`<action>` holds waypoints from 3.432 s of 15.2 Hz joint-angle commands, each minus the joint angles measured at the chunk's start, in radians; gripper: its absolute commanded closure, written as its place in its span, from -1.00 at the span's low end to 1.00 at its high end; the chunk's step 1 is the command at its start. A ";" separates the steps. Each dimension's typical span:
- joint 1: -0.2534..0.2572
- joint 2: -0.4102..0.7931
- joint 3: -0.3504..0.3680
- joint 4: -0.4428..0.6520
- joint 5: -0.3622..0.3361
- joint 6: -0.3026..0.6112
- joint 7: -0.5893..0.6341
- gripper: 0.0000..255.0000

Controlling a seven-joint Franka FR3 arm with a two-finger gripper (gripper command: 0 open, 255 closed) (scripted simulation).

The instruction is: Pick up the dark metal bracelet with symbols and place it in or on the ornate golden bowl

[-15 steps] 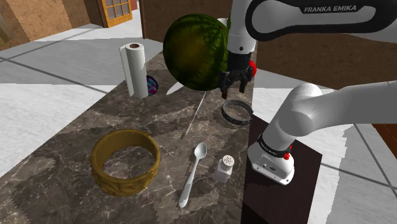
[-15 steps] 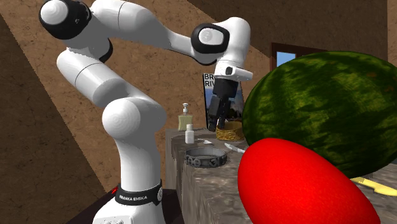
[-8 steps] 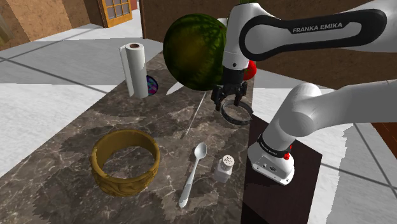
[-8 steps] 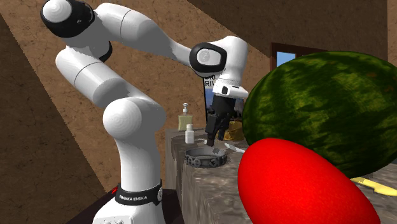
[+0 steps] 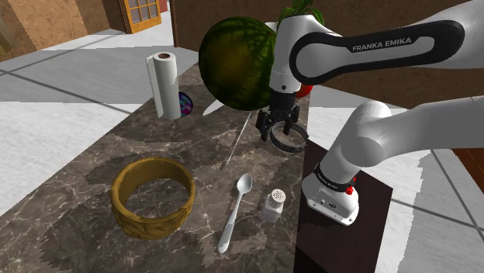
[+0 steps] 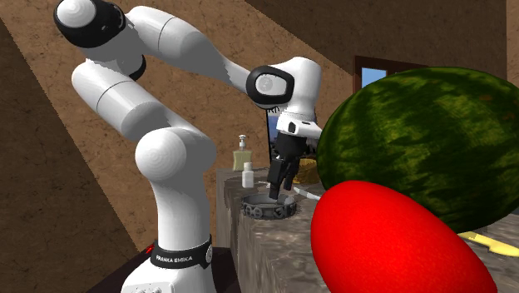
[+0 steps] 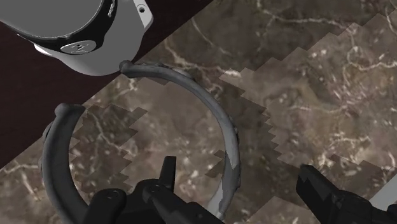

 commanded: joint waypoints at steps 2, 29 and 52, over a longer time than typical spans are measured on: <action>0.000 0.001 0.000 -0.005 0.001 0.000 0.000 -1.00; -0.017 -0.052 -0.043 0.183 -0.049 -0.238 0.039 1.00; 0.007 0.104 0.064 0.501 0.031 -0.361 0.198 1.00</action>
